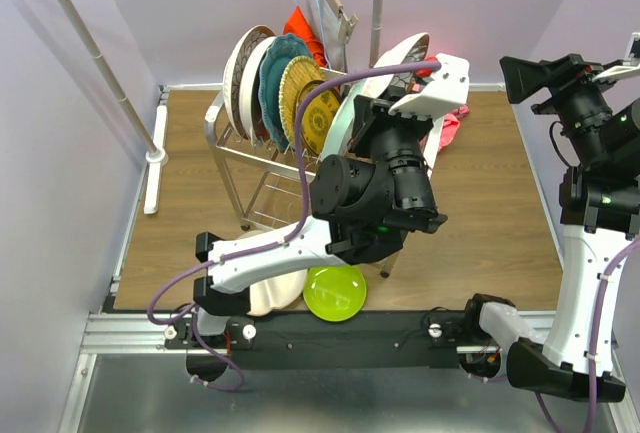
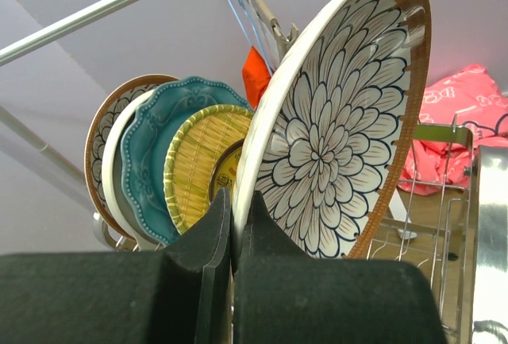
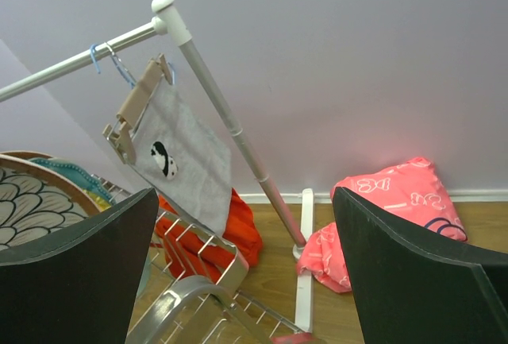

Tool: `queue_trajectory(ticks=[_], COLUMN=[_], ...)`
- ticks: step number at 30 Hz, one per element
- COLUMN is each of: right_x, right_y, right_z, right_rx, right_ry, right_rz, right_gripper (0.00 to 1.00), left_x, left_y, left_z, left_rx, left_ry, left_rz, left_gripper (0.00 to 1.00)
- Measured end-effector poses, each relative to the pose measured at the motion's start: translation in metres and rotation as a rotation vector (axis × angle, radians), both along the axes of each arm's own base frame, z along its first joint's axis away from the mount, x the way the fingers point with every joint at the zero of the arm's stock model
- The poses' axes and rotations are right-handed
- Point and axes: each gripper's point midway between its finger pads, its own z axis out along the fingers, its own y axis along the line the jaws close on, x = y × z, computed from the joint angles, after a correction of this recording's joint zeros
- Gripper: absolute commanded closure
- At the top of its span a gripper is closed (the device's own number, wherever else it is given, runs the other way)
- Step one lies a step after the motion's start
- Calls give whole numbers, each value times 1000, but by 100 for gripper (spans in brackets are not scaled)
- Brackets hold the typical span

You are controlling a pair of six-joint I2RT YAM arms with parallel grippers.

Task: Load the plates into the dish rack
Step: Insert the plate into the dish rack

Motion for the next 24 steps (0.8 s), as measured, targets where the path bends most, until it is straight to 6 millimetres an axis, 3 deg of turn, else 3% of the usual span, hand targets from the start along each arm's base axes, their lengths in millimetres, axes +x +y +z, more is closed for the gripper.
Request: queue_trajectory(ticks=[13, 24], right_x=[3, 6], right_y=[-2, -2], right_z=[-7, -16], right_rx=[6, 13], right_ry=[17, 36], right_rz=[-7, -10], right_gripper=[0, 0], left_x=[19, 39], left_y=[-22, -13], left_z=[-24, -28], left_rx=[129, 181], left_ry=[14, 26], left_rz=[47, 106], left_gripper=[100, 100])
